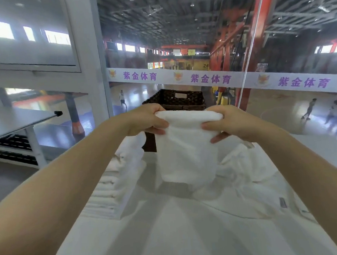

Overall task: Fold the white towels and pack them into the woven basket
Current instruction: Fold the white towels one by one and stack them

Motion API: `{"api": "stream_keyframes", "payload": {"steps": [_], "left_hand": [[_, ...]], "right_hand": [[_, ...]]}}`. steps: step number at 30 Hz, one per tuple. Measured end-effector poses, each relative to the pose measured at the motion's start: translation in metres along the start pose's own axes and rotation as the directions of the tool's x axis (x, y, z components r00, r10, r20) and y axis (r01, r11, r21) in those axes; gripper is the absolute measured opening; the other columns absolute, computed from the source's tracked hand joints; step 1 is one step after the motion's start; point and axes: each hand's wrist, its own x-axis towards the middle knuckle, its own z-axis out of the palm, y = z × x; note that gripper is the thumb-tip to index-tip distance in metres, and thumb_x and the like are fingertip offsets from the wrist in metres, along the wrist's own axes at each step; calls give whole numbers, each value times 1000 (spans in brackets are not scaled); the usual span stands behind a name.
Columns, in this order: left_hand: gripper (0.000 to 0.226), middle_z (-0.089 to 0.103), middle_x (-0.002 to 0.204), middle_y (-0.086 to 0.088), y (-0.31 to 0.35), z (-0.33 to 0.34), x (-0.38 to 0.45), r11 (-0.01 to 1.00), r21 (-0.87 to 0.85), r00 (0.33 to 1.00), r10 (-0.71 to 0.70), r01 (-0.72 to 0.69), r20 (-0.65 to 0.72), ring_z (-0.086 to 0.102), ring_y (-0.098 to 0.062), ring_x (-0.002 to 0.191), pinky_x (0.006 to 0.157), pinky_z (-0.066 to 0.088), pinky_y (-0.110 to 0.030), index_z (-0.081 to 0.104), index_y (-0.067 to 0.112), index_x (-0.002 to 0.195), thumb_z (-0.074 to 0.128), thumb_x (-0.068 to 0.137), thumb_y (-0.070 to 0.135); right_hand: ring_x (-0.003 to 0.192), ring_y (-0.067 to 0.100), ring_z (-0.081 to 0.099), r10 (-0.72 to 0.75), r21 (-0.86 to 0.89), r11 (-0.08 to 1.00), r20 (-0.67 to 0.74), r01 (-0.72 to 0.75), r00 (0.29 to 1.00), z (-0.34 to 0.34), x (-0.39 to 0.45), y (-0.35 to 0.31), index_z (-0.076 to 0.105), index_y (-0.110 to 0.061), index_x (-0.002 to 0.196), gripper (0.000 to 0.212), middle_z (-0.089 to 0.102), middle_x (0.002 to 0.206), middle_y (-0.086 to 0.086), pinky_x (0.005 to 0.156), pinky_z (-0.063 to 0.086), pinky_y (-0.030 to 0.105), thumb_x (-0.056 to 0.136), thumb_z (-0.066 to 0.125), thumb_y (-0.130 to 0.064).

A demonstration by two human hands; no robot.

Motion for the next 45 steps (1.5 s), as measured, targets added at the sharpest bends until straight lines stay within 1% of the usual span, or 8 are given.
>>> {"api": "stream_keyframes", "payload": {"steps": [4,9,15,20,24,33,37,45], "left_hand": [[33,54,113,-7,11,-27,8,987,48,963,161,-154,-214,61,-19,98,71,56,-15,54,14,110,70,85,0],[30,56,100,3,14,-68,-1,910,239,763,415,-340,-496,53,-6,85,69,48,-14,52,19,105,69,84,6],[40,62,103,8,-42,-118,-51,814,344,517,568,-467,-641,57,4,93,81,47,-18,51,30,94,58,79,-6],[36,63,103,18,-156,-127,-91,949,233,719,313,-212,-620,58,-4,97,87,47,-28,57,45,96,55,78,14],[39,65,108,9,-204,-115,-103,971,142,837,239,-194,-492,60,-19,103,90,49,-37,62,31,117,52,82,18],[52,44,141,27,-209,-128,-109,879,441,897,331,-181,-291,39,13,128,100,32,-6,43,38,142,48,94,17],[59,39,145,23,-207,-136,-115,765,641,894,325,-57,-309,34,1,133,110,27,-25,42,37,143,38,85,30],[55,49,143,4,-158,-115,-119,608,789,815,498,-83,-298,39,-15,134,107,27,-31,45,24,142,31,92,39]], "right_hand": [[98,21,67,-100,54,993,-91,105,991,8,22,-30,67,-23,115,34,64,114,3,70,61,28,84,74,-10],[102,3,54,-441,-290,889,-341,353,830,37,50,-65,60,-25,130,43,59,117,-13,79,43,5,89,69,-16],[111,2,47,-681,-359,726,-256,586,687,123,86,-87,61,-13,123,53,60,125,0,95,26,0,76,52,10],[135,15,38,-482,-300,810,146,503,864,202,90,-48,46,-18,142,59,45,147,0,107,22,14,87,52,2],[137,10,36,-416,-298,838,193,457,888,214,87,-27,45,-25,142,60,43,148,-7,114,28,25,87,50,-2],[146,9,22,-467,-405,770,167,492,868,217,77,-11,44,-25,143,61,40,151,-9,116,15,24,85,36,-7],[145,14,25,-465,-332,806,158,491,871,221,79,-13,47,-23,141,65,41,151,-7,120,16,33,81,38,-1],[130,-6,27,-441,-205,867,103,453,891,194,53,-21,40,-22,147,61,37,141,-17,109,19,9,90,49,-1]]}}
